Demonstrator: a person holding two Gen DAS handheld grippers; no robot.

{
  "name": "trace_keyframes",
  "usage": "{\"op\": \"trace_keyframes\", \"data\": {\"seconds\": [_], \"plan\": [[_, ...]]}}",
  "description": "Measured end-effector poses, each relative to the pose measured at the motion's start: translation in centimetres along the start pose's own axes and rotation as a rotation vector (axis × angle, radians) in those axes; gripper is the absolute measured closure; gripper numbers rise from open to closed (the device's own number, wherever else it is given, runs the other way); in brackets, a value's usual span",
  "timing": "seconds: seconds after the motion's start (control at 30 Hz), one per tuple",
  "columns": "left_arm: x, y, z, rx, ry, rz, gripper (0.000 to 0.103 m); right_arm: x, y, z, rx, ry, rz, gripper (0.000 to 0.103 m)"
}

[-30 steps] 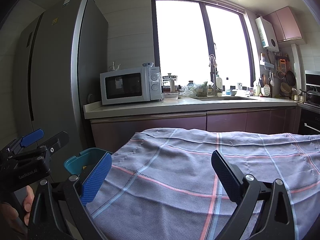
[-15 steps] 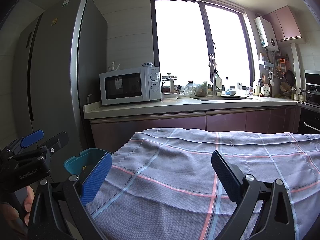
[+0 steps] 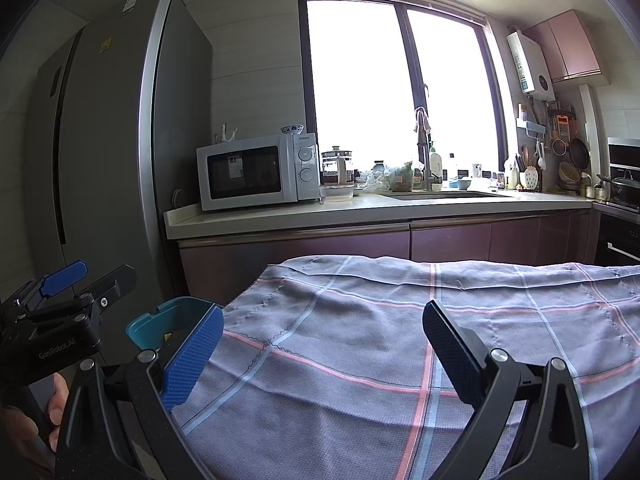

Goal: Collect trash

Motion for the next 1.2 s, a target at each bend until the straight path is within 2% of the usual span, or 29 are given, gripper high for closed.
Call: {"op": "trace_keyframes", "data": {"seconds": [1.2], "plan": [[-0.25, -0.29, -0.35, -0.001, -0.004, 0.005, 0.006, -0.26, -0.11, -0.10, -0.005, -0.004, 0.002, 0.007]]}}
Point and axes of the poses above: each gripper's, at about its wrist camera, not at the fingertips, and x roughly against the way its jaws point, z to its left, y to its top, the point moved 1 cm from there along -x, roughly the way its jaws point, and after that the axes turned 14 degrees about y, right-handed, at the moved point
